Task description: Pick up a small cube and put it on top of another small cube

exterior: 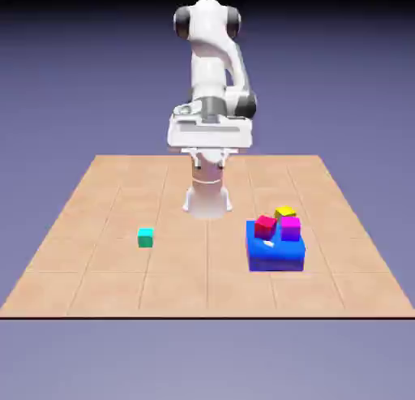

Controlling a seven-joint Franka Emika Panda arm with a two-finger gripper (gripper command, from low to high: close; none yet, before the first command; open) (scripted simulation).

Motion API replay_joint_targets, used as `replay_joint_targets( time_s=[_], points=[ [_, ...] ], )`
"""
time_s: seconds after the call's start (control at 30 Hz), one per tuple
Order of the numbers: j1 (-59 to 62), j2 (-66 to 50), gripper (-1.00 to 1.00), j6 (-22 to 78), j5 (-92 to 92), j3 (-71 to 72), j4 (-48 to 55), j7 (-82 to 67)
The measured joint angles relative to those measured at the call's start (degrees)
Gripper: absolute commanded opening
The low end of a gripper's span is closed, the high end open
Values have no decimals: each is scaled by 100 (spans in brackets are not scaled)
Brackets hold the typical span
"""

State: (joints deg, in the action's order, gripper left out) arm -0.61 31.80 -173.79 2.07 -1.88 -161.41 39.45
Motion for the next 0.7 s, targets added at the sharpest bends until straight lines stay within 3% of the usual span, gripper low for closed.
replay_joint_targets(
  time_s=[0.7],
  points=[
    [132, -1500, 0, 374, 3606, -3279, -717, -5233]
  ],
)
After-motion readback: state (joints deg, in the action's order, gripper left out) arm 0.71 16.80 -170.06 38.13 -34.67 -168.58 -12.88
